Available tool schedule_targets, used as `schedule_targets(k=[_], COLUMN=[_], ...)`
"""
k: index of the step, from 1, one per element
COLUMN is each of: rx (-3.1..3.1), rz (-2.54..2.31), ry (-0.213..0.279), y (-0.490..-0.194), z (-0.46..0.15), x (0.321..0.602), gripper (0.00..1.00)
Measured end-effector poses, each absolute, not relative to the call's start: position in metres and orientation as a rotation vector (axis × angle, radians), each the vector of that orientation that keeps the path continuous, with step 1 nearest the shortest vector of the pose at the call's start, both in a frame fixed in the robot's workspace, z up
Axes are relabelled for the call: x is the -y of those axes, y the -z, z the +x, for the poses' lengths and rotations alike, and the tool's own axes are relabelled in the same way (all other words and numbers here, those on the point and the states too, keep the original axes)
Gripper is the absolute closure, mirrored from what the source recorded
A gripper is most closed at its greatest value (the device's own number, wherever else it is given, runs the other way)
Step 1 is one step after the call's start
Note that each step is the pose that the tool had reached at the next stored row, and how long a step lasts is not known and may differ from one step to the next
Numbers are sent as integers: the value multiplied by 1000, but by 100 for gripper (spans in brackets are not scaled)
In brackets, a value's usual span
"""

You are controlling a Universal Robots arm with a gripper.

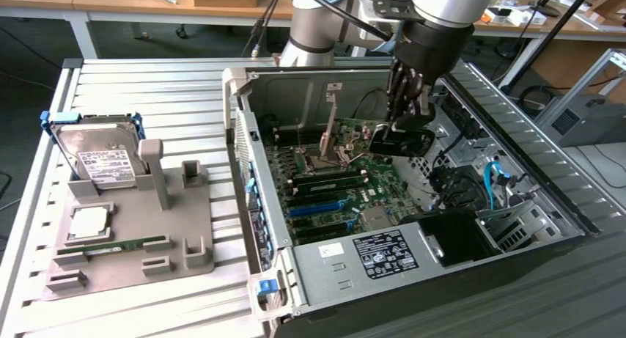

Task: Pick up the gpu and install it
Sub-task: 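Insert the gpu into the slot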

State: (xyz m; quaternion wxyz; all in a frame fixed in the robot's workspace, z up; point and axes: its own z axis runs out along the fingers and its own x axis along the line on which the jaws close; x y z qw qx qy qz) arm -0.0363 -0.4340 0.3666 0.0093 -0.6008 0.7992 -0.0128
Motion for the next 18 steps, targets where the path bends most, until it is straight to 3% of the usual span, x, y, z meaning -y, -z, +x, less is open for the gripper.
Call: schedule_targets(k=[18], rx=[-2336], rz=[-2070], ry=[37], y=[-366], z=[-36], x=[434], gripper=[73])
